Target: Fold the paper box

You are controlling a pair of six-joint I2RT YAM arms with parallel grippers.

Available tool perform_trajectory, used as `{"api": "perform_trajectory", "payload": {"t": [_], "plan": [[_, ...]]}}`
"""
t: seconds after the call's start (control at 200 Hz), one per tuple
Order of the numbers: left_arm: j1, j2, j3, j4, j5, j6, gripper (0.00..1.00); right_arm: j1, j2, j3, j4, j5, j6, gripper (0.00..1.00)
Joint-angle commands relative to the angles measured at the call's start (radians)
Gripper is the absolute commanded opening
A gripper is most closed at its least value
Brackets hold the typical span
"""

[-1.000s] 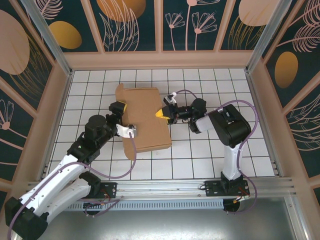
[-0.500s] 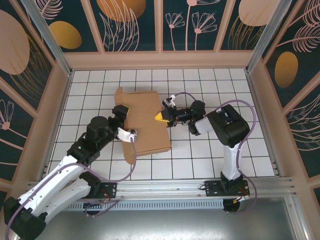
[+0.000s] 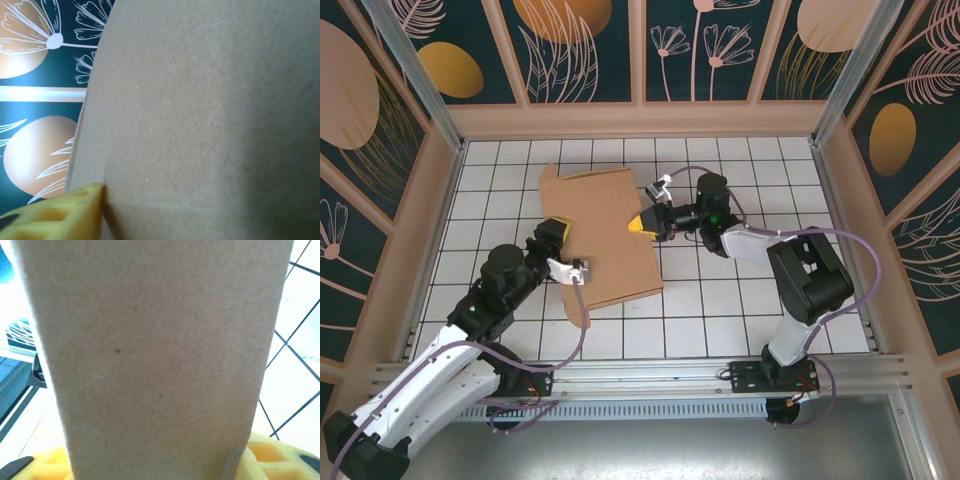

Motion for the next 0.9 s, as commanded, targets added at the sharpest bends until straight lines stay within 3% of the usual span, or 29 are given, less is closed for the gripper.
{"api": "perform_trajectory", "payload": {"t": [0.0, 0.16, 0.34, 0.53, 0.701, 0.896], "plan": [[-0.023, -0.012, -0.018, 0.034, 0.131, 0.064, 0.64, 0.055, -0.042, 0.061, -0.245, 0.08, -0.056, 0.32], [-0.025, -0.024, 0.002, 0.039, 0.161, 0.057, 0.59, 0.058, -0.063, 0.077, -0.306, 0.086, -0.077, 0.42], [-0.025, -0.028, 0.002, 0.02, 0.202, 0.042, 0.5, 0.057, -0.081, 0.083, -0.33, 0.119, -0.084, 0.65], [-0.025, -0.038, -0.002, 0.0, 0.225, 0.001, 0.5, 0.003, -0.085, 0.036, -0.334, 0.176, -0.076, 0.75], [-0.025, -0.029, -0.012, -0.025, 0.245, -0.057, 0.48, -0.05, -0.095, -0.02, -0.283, 0.206, -0.042, 0.77], [-0.027, 0.027, -0.01, -0.033, 0.322, -0.151, 0.41, -0.007, 0.033, -0.046, -0.134, 0.144, 0.019, 0.72]]}}
